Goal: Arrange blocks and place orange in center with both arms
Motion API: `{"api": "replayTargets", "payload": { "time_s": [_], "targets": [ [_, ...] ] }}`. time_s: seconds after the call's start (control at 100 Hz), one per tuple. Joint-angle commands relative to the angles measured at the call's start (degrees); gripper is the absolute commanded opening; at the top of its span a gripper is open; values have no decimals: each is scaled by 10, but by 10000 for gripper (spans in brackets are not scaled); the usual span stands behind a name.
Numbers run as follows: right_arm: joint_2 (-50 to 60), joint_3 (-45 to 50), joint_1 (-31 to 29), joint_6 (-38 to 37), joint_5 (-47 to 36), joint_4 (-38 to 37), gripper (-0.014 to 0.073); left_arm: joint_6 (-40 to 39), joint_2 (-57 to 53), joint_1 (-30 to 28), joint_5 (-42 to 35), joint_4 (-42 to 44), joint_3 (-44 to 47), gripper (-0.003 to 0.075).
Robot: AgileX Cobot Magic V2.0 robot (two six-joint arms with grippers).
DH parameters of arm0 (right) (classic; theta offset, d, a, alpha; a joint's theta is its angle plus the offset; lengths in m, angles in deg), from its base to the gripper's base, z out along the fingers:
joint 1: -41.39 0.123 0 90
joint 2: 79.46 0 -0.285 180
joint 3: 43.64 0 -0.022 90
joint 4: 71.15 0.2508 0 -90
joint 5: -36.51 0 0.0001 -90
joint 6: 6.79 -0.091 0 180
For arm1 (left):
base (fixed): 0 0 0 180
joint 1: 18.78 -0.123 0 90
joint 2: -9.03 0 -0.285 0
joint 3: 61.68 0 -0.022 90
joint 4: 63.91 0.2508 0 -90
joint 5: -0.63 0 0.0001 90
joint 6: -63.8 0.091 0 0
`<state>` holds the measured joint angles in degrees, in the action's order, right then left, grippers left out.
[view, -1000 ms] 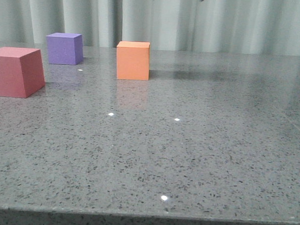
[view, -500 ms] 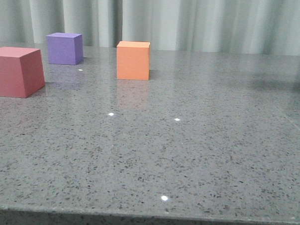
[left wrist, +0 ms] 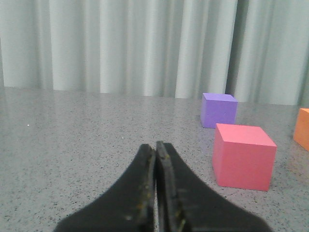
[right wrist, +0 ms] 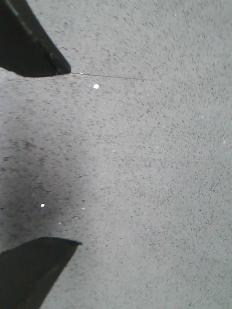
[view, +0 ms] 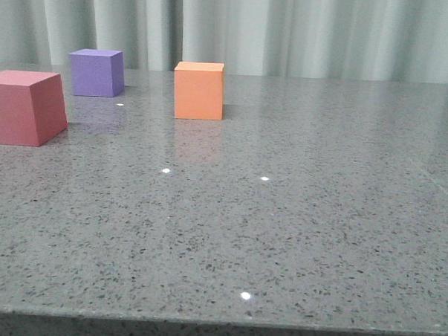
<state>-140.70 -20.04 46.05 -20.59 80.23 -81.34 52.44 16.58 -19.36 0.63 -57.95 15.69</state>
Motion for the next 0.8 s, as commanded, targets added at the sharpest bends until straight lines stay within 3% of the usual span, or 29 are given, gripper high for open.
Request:
{"api": "replayTargets", "payload": {
  "time_s": [0.0,0.18,0.31,0.58,0.79],
  "targets": [
    [71,44,-5,5,-61,-7,655,0,-20,1,-47,-4,24,-20],
    [188,135,-5,5,-97,-7,655,0,-20,1,-47,-4,24,-20],
    [234,187,-5,5,-167,-7,655,0,-20,1,-47,-4,24,-20],
    [239,234,-5,5,-316,-7,655,0,-20,1,-47,-4,24,-20],
    [238,239,-5,5,-345,-8,654,0,-20,1,-47,-4,24,-20]
  ]
}}
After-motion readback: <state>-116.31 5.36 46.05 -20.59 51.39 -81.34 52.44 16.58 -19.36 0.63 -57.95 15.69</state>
